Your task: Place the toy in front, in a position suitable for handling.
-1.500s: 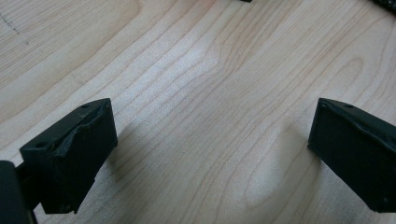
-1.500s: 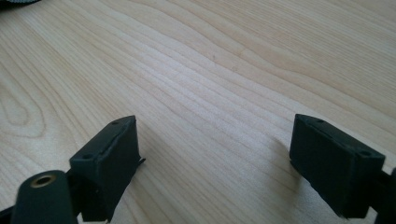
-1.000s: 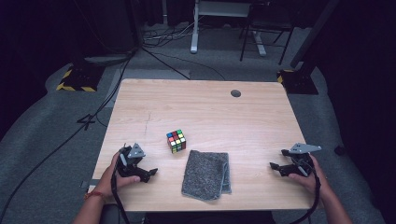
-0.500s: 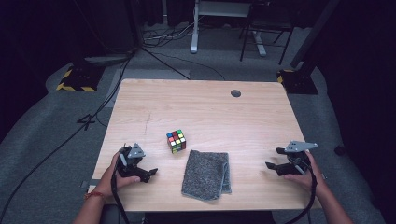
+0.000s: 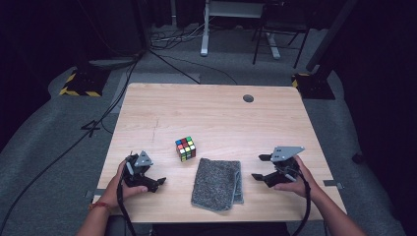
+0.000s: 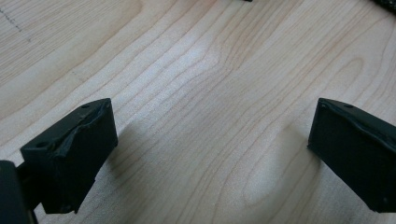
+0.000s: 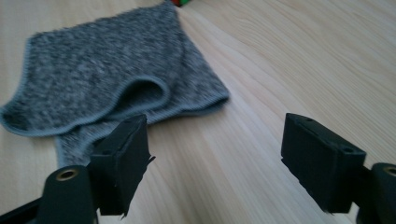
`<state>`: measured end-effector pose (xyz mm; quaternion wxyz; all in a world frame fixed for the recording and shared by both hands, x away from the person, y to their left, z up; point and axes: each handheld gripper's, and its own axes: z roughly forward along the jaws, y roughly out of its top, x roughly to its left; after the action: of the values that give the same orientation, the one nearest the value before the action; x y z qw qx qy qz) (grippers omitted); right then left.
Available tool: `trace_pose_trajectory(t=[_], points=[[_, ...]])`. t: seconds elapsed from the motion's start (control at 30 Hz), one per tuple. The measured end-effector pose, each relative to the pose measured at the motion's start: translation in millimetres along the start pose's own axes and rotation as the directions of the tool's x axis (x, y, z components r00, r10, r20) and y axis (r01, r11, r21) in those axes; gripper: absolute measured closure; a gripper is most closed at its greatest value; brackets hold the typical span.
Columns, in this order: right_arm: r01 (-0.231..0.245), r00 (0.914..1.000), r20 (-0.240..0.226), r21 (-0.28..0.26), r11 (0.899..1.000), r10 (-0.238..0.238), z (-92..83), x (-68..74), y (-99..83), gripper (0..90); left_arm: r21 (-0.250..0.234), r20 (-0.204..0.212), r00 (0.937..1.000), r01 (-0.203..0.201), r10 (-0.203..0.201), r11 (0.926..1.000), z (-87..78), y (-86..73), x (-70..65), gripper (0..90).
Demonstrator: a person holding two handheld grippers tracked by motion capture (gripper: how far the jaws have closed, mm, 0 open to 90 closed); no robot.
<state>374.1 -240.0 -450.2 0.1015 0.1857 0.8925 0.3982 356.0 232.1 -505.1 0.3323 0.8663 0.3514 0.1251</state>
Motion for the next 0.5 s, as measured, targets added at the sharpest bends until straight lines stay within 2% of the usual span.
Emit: trace_pose_trajectory(t=[0.17,0.3,0.4,0.5], points=[[0.069,0.9950,-0.073,-0.004,0.998,-0.069,20.5,21.7,18.4,29.7,0.000,0.000,1.0000,0.000,0.000,1.0000,0.0,0.0,0.0,1.7],[0.127,0.9846,-0.122,0.004,0.992,-0.125,38.5,38.5,27.8,32.6,0.000,0.000,1.0000,-0.001,0.001,1.0000,0.0,0.0,0.0,1.7],[0.148,0.9789,-0.145,0.020,0.989,-0.144,51.6,45.9,28.7,32.9,0.000,0.000,1.0000,-0.001,0.001,1.0000,0.0,0.0,0.0,1.7],[0.137,0.9791,-0.159,0.052,0.989,-0.127,66.1,44.9,23.7,32.5,0.000,0.000,1.0000,0.000,0.000,1.0000,-0.1,-0.1,-0.2,1.7]])
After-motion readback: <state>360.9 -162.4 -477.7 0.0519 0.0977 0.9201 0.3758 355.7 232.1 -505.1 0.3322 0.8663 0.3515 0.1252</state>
